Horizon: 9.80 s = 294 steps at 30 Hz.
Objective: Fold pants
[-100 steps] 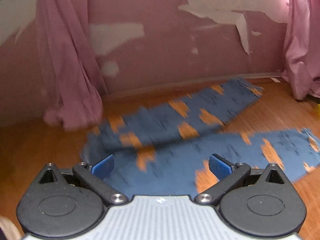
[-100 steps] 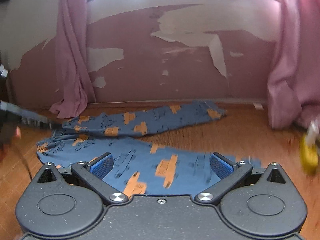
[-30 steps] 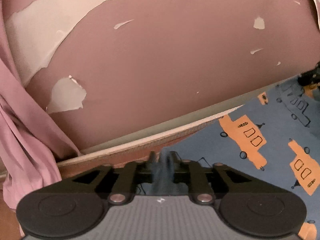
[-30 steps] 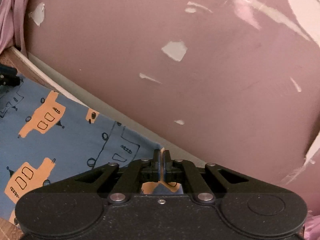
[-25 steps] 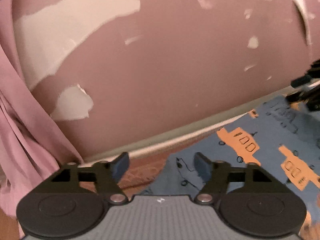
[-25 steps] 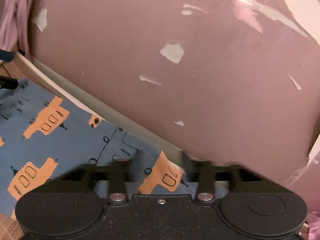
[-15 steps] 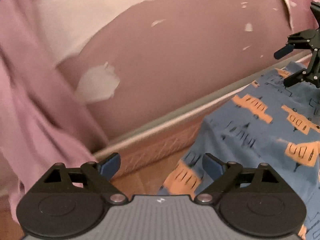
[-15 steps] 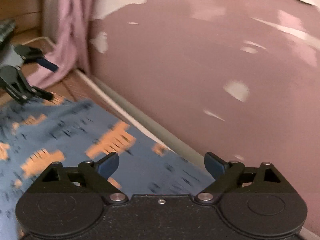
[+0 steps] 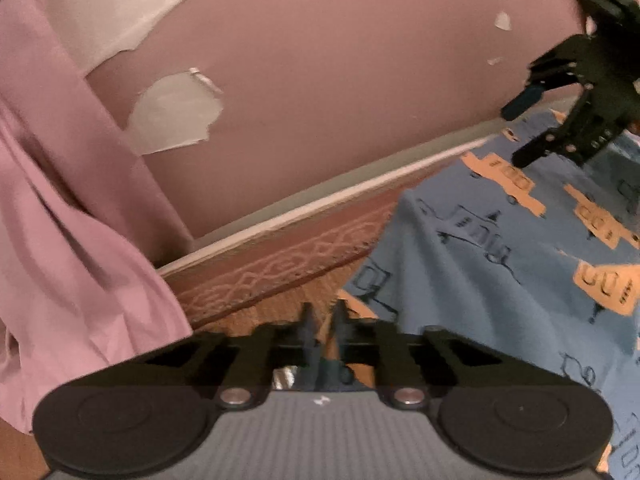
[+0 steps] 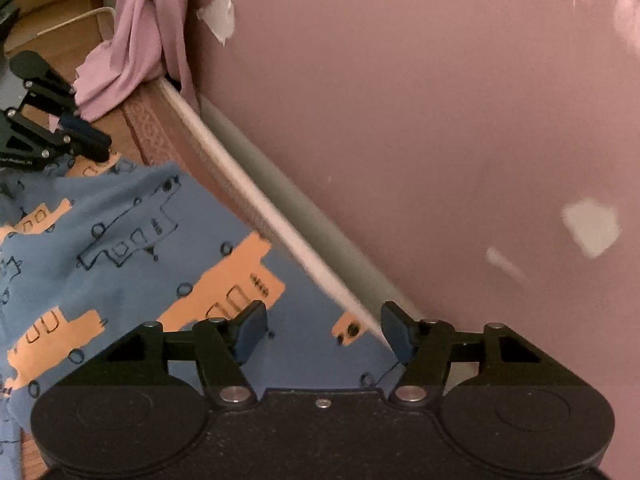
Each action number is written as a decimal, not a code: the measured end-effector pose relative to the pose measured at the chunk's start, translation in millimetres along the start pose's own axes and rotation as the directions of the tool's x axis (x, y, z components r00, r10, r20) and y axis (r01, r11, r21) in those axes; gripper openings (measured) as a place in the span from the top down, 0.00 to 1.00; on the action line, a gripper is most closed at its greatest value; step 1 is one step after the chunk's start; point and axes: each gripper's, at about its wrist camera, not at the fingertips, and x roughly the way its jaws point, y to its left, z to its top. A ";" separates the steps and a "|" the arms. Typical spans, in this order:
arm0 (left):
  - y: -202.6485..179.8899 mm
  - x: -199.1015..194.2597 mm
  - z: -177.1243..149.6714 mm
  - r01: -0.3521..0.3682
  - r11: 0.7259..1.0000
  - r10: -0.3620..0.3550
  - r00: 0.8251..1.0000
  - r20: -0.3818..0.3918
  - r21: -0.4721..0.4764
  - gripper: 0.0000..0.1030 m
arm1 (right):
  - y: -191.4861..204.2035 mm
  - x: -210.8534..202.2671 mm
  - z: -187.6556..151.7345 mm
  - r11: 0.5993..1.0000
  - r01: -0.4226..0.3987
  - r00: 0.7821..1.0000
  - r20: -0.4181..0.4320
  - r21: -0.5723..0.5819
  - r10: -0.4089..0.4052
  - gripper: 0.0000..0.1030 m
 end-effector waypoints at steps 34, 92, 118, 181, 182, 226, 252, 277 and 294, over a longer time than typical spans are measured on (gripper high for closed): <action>-15.4 -35.8 -8.0 -0.195 0.981 0.195 0.969 0.150 -0.015 1.00 | 5.0 -11.5 -14.9 1.000 0.013 1.000 0.026 0.021 -0.014 1.00; -151.9 -171.1 -176.9 -0.138 0.812 0.079 0.989 0.127 0.567 0.84 | 320.5 -214.7 -204.6 0.786 0.100 0.995 0.054 -0.610 -0.085 0.38; -152.3 -178.7 -171.1 -0.185 0.801 0.086 0.977 0.195 0.570 0.99 | 279.7 -207.6 -157.7 0.719 -0.148 0.988 -0.126 -0.679 0.084 0.98; -228.3 -78.1 -81.5 0.445 0.647 -0.533 0.844 0.050 -0.619 0.93 | 81.1 -251.0 -193.2 0.796 0.035 0.998 0.024 0.605 -0.062 0.33; -227.4 -75.8 -82.1 0.446 0.640 -0.537 0.842 0.050 -0.626 0.94 | 76.4 -236.9 -184.2 0.789 0.033 0.999 0.001 0.613 -0.042 0.35; -242.3 -78.9 -75.6 0.515 0.670 -0.561 0.823 0.089 -0.535 1.00 | 58.1 -133.0 -108.3 0.478 0.375 0.921 -0.377 0.795 -0.095 0.99; -348.1 -184.6 -70.5 0.531 0.842 -0.539 0.838 0.090 0.100 1.00 | 176.7 -388.7 -365.7 0.242 -0.008 0.818 0.145 0.970 -0.557 0.98; -375.6 -178.4 -99.0 0.489 0.854 -0.496 0.868 -0.005 0.177 1.00 | 207.2 -361.2 -440.6 -0.003 -0.024 0.857 0.019 1.000 -0.515 0.82; -378.6 -170.6 -98.6 0.506 0.851 -0.507 0.861 -0.031 0.144 1.00 | 210.4 -359.2 -408.7 0.309 0.368 0.818 -0.147 0.877 -0.556 0.85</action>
